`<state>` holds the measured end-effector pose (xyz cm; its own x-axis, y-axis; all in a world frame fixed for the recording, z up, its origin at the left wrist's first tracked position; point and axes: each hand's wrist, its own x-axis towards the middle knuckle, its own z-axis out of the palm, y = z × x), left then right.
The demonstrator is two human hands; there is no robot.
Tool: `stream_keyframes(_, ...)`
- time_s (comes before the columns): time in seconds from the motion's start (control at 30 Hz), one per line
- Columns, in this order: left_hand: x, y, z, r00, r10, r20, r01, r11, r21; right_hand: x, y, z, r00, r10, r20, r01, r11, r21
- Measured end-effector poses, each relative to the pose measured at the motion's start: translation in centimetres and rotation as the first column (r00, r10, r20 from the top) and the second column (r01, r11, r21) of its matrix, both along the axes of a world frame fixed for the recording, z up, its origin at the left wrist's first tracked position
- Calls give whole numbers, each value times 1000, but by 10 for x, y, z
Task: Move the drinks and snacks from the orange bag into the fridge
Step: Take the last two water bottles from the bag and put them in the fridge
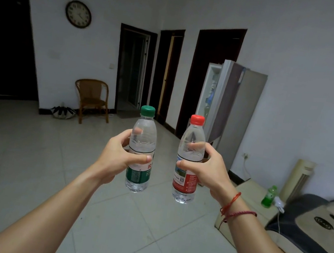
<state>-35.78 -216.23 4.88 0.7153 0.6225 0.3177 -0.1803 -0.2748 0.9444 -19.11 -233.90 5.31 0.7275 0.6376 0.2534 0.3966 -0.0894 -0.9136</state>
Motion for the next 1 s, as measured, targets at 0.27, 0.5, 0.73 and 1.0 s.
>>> stream_keyframes(0.27,107,115,4,999,-37,-25,37,999,21,104,107,-3,999,-48,-17,48,999,1)
stream_keyframes(0.5,188,190,-4,998,-47,-30,47,999,21,188,181,-11,998,-60,-33,60,998,-6)
stream_keyframes(0.73,293,269,-10,999,-37,-27,37,999,21,291,265,-16,999,-49,-2,49,999,-8)
stream_keyframes(1.0,422,370,-4,999,-27,-32,27,999,21,421,363,-6,998,-43,-50,43,999,-9)
